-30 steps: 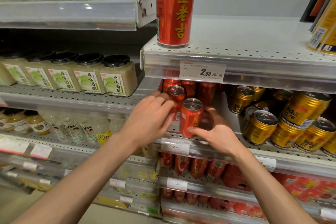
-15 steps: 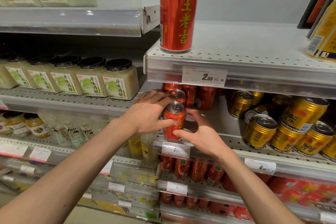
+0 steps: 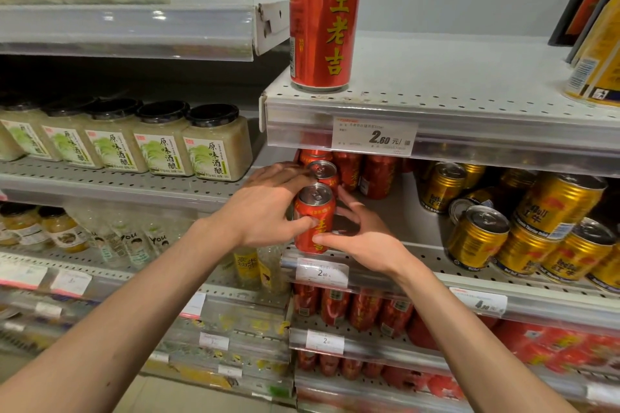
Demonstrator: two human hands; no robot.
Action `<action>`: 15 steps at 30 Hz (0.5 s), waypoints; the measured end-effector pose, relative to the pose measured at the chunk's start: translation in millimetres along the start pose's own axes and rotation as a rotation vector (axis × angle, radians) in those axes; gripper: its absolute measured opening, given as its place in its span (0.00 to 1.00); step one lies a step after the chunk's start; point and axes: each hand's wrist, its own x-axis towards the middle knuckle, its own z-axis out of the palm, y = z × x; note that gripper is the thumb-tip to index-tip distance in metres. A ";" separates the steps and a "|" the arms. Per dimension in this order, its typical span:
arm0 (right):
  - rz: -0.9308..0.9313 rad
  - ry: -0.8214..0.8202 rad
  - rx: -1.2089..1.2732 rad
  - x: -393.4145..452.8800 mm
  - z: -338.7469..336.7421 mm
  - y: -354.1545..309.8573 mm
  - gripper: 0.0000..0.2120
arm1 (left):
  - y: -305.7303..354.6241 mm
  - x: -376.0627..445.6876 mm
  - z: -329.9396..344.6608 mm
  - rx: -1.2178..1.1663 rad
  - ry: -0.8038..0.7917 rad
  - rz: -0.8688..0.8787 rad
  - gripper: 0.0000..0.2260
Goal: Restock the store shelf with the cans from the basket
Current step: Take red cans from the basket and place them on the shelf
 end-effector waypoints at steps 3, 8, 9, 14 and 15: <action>0.008 -0.015 -0.048 -3.7 -5.0 -5.1 0.55 | 3.0 -1.6 0.2 0.005 0.016 -0.016 0.33; 0.022 0.206 -0.004 -27.5 -20.0 -7.1 0.35 | 14.0 -6.3 -7.0 -0.233 0.141 -0.079 0.28; 0.015 0.273 0.041 -36.2 -24.0 -8.7 0.28 | 17.2 -8.4 -7.4 -0.317 0.195 -0.097 0.26; 0.046 0.532 0.205 -100.7 -36.8 -17.1 0.13 | 49.7 -29.2 -3.6 -0.878 0.406 -0.185 0.08; 0.054 0.572 0.241 -116.8 -35.9 -16.4 0.12 | 56.7 -33.4 -0.7 -0.940 0.420 -0.191 0.06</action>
